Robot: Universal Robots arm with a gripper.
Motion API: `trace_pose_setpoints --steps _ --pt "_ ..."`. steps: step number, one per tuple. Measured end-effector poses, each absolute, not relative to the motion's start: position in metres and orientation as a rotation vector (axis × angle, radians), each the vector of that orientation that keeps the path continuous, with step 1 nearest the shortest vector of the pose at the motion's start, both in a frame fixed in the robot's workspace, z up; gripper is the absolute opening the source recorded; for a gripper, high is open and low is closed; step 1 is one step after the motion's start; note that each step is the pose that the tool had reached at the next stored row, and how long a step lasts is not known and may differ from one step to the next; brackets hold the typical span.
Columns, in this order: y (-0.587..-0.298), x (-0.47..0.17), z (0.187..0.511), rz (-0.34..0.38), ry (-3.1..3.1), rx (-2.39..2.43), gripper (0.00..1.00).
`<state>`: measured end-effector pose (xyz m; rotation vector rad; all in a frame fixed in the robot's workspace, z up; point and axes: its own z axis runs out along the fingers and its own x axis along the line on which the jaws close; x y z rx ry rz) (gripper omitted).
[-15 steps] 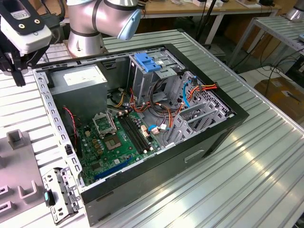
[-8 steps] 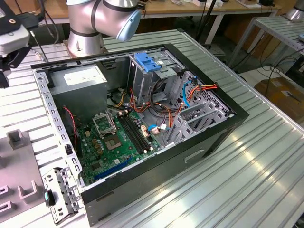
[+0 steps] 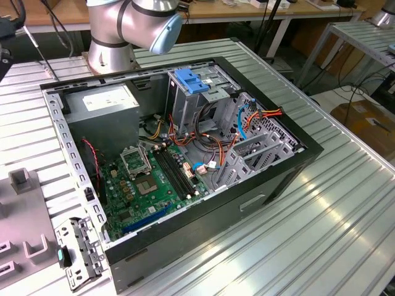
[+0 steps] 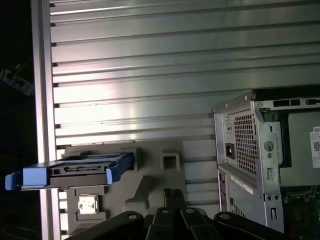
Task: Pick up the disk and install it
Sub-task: 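Reach for the disk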
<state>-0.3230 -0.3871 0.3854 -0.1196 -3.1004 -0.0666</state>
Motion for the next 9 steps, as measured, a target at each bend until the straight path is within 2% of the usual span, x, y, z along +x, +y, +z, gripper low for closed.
trace_pose_setpoints --steps 9 --pt "-0.386 -0.340 0.385 -0.067 -3.100 -0.119 0.11"
